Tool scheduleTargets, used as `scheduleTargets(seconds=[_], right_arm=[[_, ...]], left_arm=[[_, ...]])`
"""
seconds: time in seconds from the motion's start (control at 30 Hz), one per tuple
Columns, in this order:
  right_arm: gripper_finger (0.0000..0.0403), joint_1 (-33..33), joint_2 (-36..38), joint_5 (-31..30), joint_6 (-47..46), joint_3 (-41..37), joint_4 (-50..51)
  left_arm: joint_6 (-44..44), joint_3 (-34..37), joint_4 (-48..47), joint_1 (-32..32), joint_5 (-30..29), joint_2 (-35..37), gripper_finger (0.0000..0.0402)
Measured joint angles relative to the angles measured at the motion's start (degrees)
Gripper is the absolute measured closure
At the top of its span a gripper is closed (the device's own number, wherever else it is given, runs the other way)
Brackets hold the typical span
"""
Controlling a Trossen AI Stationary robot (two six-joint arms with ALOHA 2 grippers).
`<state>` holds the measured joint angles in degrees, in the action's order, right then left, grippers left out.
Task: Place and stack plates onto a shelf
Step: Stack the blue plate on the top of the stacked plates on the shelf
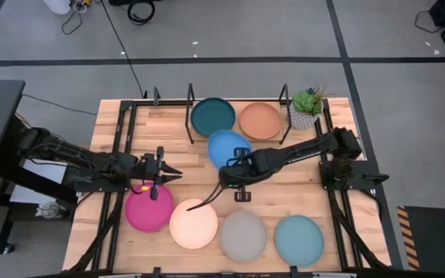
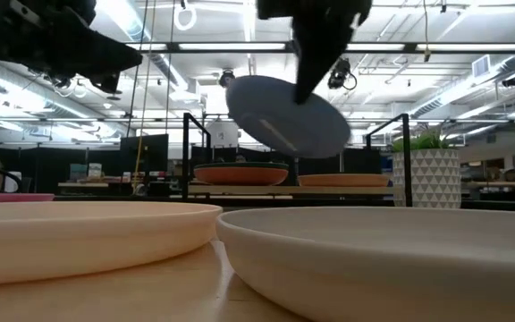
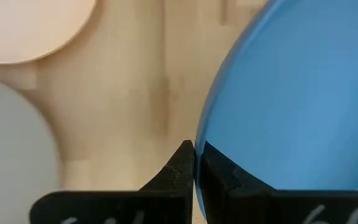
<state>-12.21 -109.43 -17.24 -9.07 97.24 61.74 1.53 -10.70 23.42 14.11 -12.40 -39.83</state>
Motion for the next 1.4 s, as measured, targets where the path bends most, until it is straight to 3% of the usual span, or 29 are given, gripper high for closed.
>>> scheduleTargets(seconds=[0.23, 0.43, 0.63, 0.9, 1.2, 1.4], right_arm=[[0.0386, 2.52, -4.06, -4.11, 10.31, 7.29, 3.35], [0.0386, 5.71, -3.7, -8.1, 18.19, 7.55, 4.41], [0.0386, 10.76, -3.88, -8.0, 26.94, 6.31, 2.73], [0.0386, 17.8, -3.95, -3.43, 33.45, 5.63, 1.66], [0.0386, 23.09, -3.95, 5.64, 43.38, 5.63, -8.21], [0.0386, 25.85, -3.91, 9.18, 42.39, 4.36, -10.55]], left_arm=[[4.72, 0.0, -3.41, 0.02, 0.61, 0.13, 0.0345], [11.25, 0.0, -4.15, 0.02, 0.61, 0.13, 0.0345], [12.86, 0.0, -4.54, 0.02, 0.66, 0.13, 0.0345], [12.82, 0.0, -4.88, -0.06, 0.64, 0.13, 0.0345], [6.9, -0.02, -2.41, -0.07, 0.63, 0.13, 0.0345], [7.37, -0.02, -2.4, -0.07, 0.64, 0.13, 0.0345]])
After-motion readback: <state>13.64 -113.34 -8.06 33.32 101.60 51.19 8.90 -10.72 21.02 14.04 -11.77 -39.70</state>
